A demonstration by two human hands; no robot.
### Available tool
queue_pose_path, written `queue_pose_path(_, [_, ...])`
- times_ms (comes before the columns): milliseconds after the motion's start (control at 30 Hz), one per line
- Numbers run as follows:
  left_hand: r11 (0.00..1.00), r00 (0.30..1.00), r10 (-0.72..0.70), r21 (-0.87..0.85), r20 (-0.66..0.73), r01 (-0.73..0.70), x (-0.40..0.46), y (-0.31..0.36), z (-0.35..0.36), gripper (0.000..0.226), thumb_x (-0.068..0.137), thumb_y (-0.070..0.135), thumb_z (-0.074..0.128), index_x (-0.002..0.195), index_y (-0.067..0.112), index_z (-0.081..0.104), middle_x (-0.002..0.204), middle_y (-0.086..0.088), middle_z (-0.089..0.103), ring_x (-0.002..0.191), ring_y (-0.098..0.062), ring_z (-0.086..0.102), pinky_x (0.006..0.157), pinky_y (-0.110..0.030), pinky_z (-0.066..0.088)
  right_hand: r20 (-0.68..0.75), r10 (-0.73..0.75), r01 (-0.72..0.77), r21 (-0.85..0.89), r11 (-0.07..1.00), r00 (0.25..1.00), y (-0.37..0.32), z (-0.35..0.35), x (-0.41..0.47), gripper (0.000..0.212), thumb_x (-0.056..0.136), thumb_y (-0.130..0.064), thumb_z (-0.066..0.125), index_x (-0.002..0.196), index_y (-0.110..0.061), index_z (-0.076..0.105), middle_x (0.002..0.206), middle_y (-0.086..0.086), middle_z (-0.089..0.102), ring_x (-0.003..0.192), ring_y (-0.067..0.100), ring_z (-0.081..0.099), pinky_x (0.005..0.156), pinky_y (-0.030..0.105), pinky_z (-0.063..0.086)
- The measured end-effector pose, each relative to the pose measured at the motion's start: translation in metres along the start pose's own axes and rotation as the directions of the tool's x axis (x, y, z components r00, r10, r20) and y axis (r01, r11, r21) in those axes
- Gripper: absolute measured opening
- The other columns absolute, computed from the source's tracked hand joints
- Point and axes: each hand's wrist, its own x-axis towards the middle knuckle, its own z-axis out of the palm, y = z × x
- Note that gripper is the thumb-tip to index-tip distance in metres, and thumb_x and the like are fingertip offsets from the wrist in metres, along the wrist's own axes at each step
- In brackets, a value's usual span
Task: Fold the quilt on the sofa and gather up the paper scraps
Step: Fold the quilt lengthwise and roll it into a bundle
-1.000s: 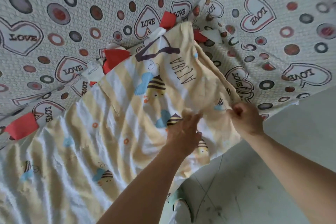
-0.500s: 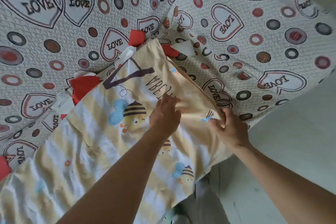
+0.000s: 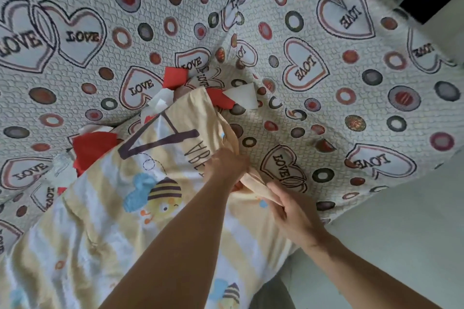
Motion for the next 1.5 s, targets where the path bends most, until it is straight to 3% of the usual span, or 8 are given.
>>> queue_pose_path(167, [0.949, 0.980, -0.001, -0.310, -0.197, -0.061, -0.008, 0.031, -0.005, 0.036, 0.091, 0.019, 0.053, 0.125, 0.006, 0.051, 0.119, -0.017, 0.062, 0.112, -0.036, 0.056, 0.089, -0.041, 0.047, -0.049, 0.043, -0.046, -0.050, 0.998, 0.998, 0.016, -0.012, 0.027, 0.012, 0.086, -0.028, 0.051, 0.096, -0.022, 0.056, 0.066, 0.000, 0.068, 0.054, 0.023, 0.064, 0.044, 0.026, 0.046])
queue_pose_path(367, [0.900, 0.962, 0.190, -0.357, -0.194, -0.249, -0.003, 0.101, -0.006, 0.040, 0.097, 0.021, 0.051, 0.134, 0.008, 0.044, 0.124, -0.018, 0.061, 0.115, -0.036, 0.056, 0.088, -0.039, 0.044, -0.148, 0.191, -0.197, -0.026, 0.980, 0.970, 0.052, -0.052, 0.058, 0.012, 0.091, -0.021, 0.061, 0.094, -0.013, 0.053, 0.069, 0.008, 0.066, 0.059, 0.028, 0.065, 0.048, 0.029, 0.043])
queue_pose_path(500, [0.922, 0.986, 0.118, -0.354, -0.119, -0.153, 0.011, 0.117, 0.002, 0.041, 0.097, 0.024, 0.048, 0.134, 0.008, 0.042, 0.124, -0.019, 0.059, 0.115, -0.039, 0.055, 0.096, -0.045, 0.046, 0.163, 0.345, -0.339, -0.060, 0.939, 0.924, 0.076, -0.069, 0.065, 0.029, 0.085, -0.053, 0.058, 0.085, -0.025, 0.051, 0.076, -0.006, 0.059, 0.075, 0.022, 0.059, 0.065, 0.035, 0.047])
queue_pose_path(633, [0.856, 0.985, 0.084, -0.495, -0.149, -0.147, 0.014, 0.115, 0.009, 0.042, 0.094, 0.028, 0.053, 0.133, 0.014, 0.045, 0.121, -0.016, 0.063, 0.110, -0.038, 0.059, 0.095, -0.047, 0.049, 0.073, 0.362, -0.359, -0.050, 0.932, 0.929, 0.088, -0.071, 0.055, 0.013, 0.088, -0.028, 0.061, 0.080, -0.025, 0.051, 0.065, -0.006, 0.057, 0.067, 0.026, 0.059, 0.058, 0.034, 0.043])
queue_pose_path(833, [0.788, 0.996, 0.089, -0.611, -0.008, -0.075, 0.025, 0.107, 0.025, 0.029, 0.087, 0.033, 0.050, 0.116, 0.029, 0.046, 0.105, -0.010, 0.063, 0.092, -0.037, 0.068, 0.077, -0.052, 0.059, 0.082, 0.316, -0.240, -0.483, 0.842, 0.945, 0.081, -0.062, 0.065, 0.023, 0.087, -0.039, 0.061, 0.092, -0.018, 0.053, 0.072, 0.001, 0.067, 0.068, 0.025, 0.067, 0.051, 0.032, 0.044])
queue_pose_path(1000, [0.698, 0.965, 0.246, -0.708, 0.094, -0.109, 0.030, 0.098, 0.018, 0.052, 0.077, 0.049, 0.054, 0.110, 0.008, 0.053, 0.074, -0.007, 0.062, 0.056, -0.021, 0.059, 0.051, -0.035, 0.049, 0.031, 0.329, -0.329, -0.019, 0.944, 0.944, 0.057, -0.069, 0.120, 0.023, 0.093, -0.042, 0.054, 0.107, -0.024, 0.056, 0.097, -0.008, 0.062, 0.089, 0.016, 0.059, 0.071, 0.030, 0.042])
queue_pose_path(1233, [0.792, 0.821, 0.130, -0.441, -0.555, -0.423, 0.048, 0.035, -0.067, 0.026, 0.095, 0.016, 0.045, 0.114, 0.019, 0.063, 0.120, -0.005, 0.055, 0.095, -0.028, 0.064, 0.081, -0.039, 0.053, 0.194, 0.414, -0.449, 0.197, 0.872, 0.889, -0.011, -0.040, 0.258, 0.035, 0.095, -0.045, 0.047, 0.094, -0.011, 0.054, 0.082, 0.004, 0.059, 0.076, 0.025, 0.058, 0.068, 0.032, 0.038])
queue_pose_path(1500, [0.887, 0.929, -0.199, -0.461, -0.312, 0.035, 0.088, -0.053, -0.125, 0.053, 0.083, 0.023, 0.059, 0.134, 0.024, 0.046, 0.126, -0.006, 0.058, 0.096, -0.036, 0.068, 0.085, -0.046, 0.056, 0.373, 0.539, -0.622, 0.149, 0.769, 0.755, -0.030, 0.006, 0.320, 0.074, 0.076, -0.032, 0.077, 0.133, 0.001, 0.044, 0.090, 0.009, 0.057, 0.066, 0.018, 0.052, 0.046, 0.024, 0.036])
